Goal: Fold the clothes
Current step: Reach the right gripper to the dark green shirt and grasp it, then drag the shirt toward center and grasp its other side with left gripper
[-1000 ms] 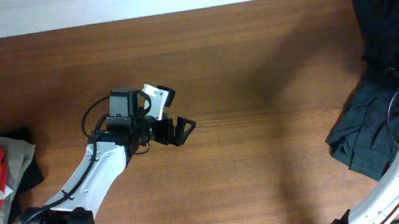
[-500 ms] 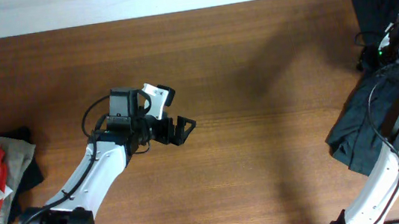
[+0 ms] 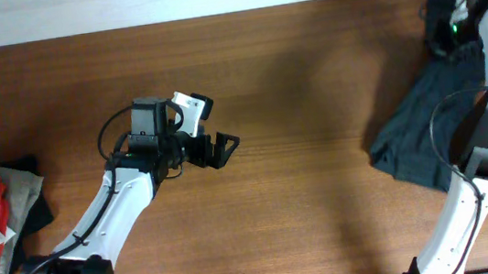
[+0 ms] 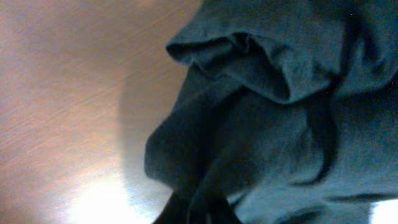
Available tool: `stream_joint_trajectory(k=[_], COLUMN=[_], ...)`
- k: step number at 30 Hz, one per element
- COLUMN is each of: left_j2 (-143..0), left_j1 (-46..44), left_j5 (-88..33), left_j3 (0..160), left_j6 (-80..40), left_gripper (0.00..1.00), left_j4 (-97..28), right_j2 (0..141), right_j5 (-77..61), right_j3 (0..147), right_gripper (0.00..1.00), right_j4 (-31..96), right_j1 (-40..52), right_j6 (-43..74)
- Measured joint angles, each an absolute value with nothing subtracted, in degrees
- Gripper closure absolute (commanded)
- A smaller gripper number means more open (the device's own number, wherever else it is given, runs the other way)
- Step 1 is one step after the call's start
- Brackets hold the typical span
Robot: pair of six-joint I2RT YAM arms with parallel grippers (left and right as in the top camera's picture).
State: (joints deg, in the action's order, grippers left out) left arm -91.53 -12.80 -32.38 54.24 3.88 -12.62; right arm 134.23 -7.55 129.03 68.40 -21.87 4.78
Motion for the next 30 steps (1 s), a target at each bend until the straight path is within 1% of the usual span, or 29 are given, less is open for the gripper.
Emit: stream_joint_trajectory(k=[1, 3, 4, 7, 10, 11, 12, 13, 14, 16, 18, 19, 20, 21, 22, 24, 25, 26, 27, 28, 30], left_j2=[-91.5, -91.5, -91.5, -91.5, -91.5, -91.5, -91.5, -91.5, -91.5, -91.5, -91.5, -91.5, -91.5, -91.5, -91.5, -91.5, -91.5, -91.5, -91.5, -91.5, -91.5], left_j1=[-12.8, -12.8, -12.8, -12.8, -12.8, -12.8, -12.8, -12.8, -12.8, -12.8, -12.8, -12.8, -12.8, -12.8, -12.8, -12.8, -12.8, -12.8, -12.8, -12.8, -12.8], left_j5=[-32.4, -32.4, -32.4, -32.4, -32.4, -32.4, -32.4, -32.4, -32.4, -32.4, -32.4, -32.4, -32.4, -32.4, -32.4, -32.4, -32.4, -32.4, -32.4, -32.4, -32.4], left_j3=[54.2, 54.2, 54.2, 54.2, 54.2, 54.2, 54.2, 54.2, 54.2, 54.2, 54.2, 54.2, 54.2, 54.2, 54.2, 54.2, 54.2, 54.2, 54.2, 54.2, 54.2], left_j6=[3.9, 3.9, 3.9, 3.9, 3.9, 3.9, 3.9, 3.9, 3.9, 3.9, 3.9, 3.9, 3.9, 3.9, 3.9, 3.9, 3.9, 3.9, 3.9, 3.9, 3.9], left_gripper=[0.01, 0.01, 0.01, 0.01, 0.01, 0.01, 0.01, 0.01, 0.01, 0.01, 0.01, 0.01, 0.01, 0.01, 0.01, 0.01, 0.01, 0.01, 0.01, 0.01, 0.01], left_j4=[-12.6, -12.6, -12.6, -11.8, -11.2, -11.2, -11.2, -11.2, -11.2, -11.2, -11.2, -11.1, -11.2, -11.2, -11.1, -11.2, -11.5, -11.6, -11.6, -11.6, -11.8], right_j2=[134.1, 133.7, 133.6, 133.6, 133.6, 133.6, 133.6, 133.6, 133.6, 133.6, 133.6, 133.8, 134.4, 137.5, 140.8, 144.6, 146.1, 146.5, 146.5, 146.5, 146.5], right_j5=[-7.6, -7.6, -7.8, -9.2, -9.6, -9.6, -9.8, -10.1, -10.2, -10.2, -10.5, -10.6, -10.7, -10.7, -10.7, -11.9, -13.2, -13.8, -14.3, -14.5, -14.4], right_j3=[136.4, 145.4, 147.6, 149.8, 149.8, 149.8, 149.8, 149.8, 149.8, 149.8, 149.8, 149.3, 147.6, 144.1, 141.1, 135.4, 132.2, 130.9, 130.8, 130.8, 130.8], right_gripper=[0.96, 0.96, 0.96, 0.96, 0.96, 0.87, 0.14, 0.12, 0.01, 0.01, 0.01, 0.04, 0.09, 0.09, 0.09, 0.1, 0.22, 0.48, 0.88, 0.96, 0.96], right_j4=[74.3, 79.4, 79.9, 81.4, 79.3, 77.7, 76.9, 75.1, 73.7, 73.0, 73.0, 73.2, 72.9, 71.5, 69.8, 64.7, 62.3, 60.3, 58.4, 57.5, 57.1], right_j1=[-19.1, -13.7, -11.1, 1.5, 12.3, 17.4, 20.4, 21.9, 22.5, 21.1, 15.9, 11.3, 7.2, 3.0, 2.1, 3.5, 5.1, 7.2, 8.7, 10.2, 11.4], right_j6=[4.7, 4.7, 4.7, 4.7, 4.7, 5.0, 5.6, 6.5, 7.6, 8.2, 8.8, 8.9, 8.6, 7.6, 7.2, 6.8, 6.7, 6.5, 6.3, 6.4, 7.5])
